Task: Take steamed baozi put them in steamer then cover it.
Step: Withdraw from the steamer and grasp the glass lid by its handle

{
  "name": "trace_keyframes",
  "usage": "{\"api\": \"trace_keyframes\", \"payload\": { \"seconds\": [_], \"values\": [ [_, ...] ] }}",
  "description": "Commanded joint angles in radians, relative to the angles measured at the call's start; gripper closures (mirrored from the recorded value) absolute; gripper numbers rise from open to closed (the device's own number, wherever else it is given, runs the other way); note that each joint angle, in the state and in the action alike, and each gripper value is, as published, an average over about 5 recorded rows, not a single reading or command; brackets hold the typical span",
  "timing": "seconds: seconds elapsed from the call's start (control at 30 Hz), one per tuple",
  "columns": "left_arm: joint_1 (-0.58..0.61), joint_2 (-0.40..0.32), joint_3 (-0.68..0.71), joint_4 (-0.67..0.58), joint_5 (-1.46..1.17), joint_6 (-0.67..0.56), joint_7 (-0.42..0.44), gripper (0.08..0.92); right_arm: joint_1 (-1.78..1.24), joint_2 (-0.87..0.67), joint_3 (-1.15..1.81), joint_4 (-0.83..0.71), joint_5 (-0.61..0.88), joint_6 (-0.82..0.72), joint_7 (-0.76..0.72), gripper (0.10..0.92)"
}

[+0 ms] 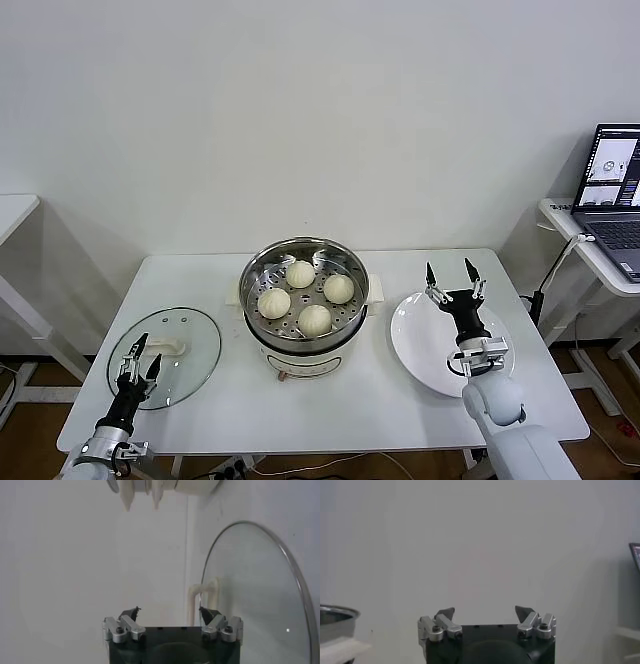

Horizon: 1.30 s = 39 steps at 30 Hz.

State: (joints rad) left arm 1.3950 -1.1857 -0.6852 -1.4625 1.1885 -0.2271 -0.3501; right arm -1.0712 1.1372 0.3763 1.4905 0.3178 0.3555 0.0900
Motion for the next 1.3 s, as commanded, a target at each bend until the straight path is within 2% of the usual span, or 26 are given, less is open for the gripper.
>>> {"api": "trace_keyframes", "payload": {
  "seconds": [0.03, 0.67, 1.07, 1.17, 1.3],
  "values": [
    [-0.062, -0.002, 0.008, 0.062, 0.034, -0.004, -0.041, 0.177, -0.046, 0.031, 0.035, 0.001, -0.025, 0.009, -0.001, 0.203],
    [-0.143, -0.008, 0.031, 0.124, 0.038, 0.013, -0.027, 0.177, -0.057, 0.040, 0.040, 0.003, -0.051, 0.015, -0.005, 0.203],
    [-0.203, -0.016, 0.040, 0.205, 0.065, 0.013, -0.010, 0.178, -0.064, 0.041, 0.042, 0.016, -0.057, 0.015, -0.003, 0.203],
    [-0.209, -0.018, 0.040, 0.221, 0.071, 0.013, 0.000, 0.216, -0.065, 0.041, 0.043, 0.016, -0.058, 0.016, -0.002, 0.203],
    [-0.208, -0.019, 0.040, 0.229, 0.072, 0.012, 0.006, 0.329, -0.059, 0.038, 0.042, 0.019, -0.059, 0.015, 0.000, 0.203]
  ]
}}
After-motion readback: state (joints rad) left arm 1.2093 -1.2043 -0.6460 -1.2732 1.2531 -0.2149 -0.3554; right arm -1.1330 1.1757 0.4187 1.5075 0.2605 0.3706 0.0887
